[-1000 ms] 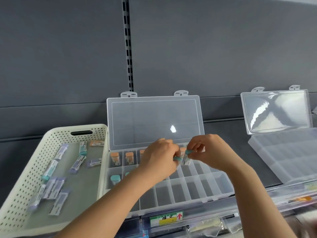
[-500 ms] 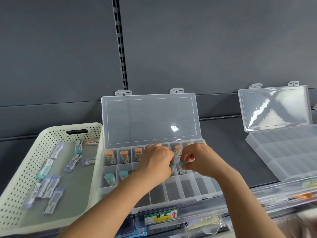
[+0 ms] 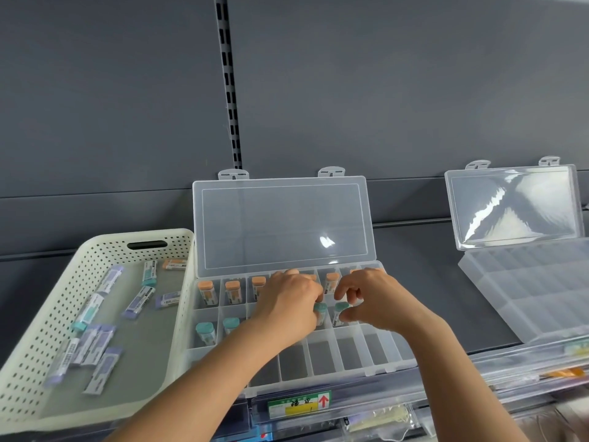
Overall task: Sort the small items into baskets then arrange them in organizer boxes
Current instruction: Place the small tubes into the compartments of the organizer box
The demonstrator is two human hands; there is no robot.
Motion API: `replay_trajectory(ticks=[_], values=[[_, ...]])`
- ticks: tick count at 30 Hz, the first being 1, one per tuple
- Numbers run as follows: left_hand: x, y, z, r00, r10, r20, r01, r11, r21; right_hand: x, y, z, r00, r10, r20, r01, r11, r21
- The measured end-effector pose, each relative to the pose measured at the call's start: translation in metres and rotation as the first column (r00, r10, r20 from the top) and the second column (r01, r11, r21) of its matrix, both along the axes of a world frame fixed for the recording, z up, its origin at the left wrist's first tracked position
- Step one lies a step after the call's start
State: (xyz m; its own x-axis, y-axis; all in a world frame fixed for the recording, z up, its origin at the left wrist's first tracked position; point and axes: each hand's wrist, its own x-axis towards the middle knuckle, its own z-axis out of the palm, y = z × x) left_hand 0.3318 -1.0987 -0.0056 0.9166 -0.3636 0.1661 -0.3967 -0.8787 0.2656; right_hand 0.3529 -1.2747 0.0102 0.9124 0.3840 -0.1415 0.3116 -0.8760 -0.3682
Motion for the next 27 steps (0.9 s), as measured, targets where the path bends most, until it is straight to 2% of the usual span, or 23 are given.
replay_trajectory(ticks=[4,8,12,16,22,27], values=[[0.001,0.003,0.0,1.0,0.005,0.019,-0.004,0.999,-0.044,0.0,0.002,0.004,1.0,-0.023,0.018,0.022,0.999,0.04],[0.003,0.012,0.005,0.999,0.028,0.042,-0.026,0.999,-0.048,-0.001,0.016,0.01,0.98,-0.042,0.194,0.015,0.99,0.137],[0.004,0.037,0.017,0.989,0.114,0.098,-0.108,0.992,-0.064,0.0,0.045,0.018,0.949,0.0,0.316,-0.061,0.982,0.181],[-0.001,0.084,0.027,0.955,0.256,0.15,-0.253,0.967,-0.043,0.006,0.09,0.027,0.937,0.105,0.333,-0.184,0.959,0.215],[-0.023,0.163,0.029,0.869,0.478,0.13,-0.485,0.874,0.029,0.016,0.178,0.032,0.873,0.344,0.346,-0.401,0.91,0.106],[-0.04,0.215,0.02,0.756,0.643,-0.124,-0.582,0.746,0.323,0.026,0.246,0.017,0.826,0.506,0.248,-0.504,0.86,-0.078]])
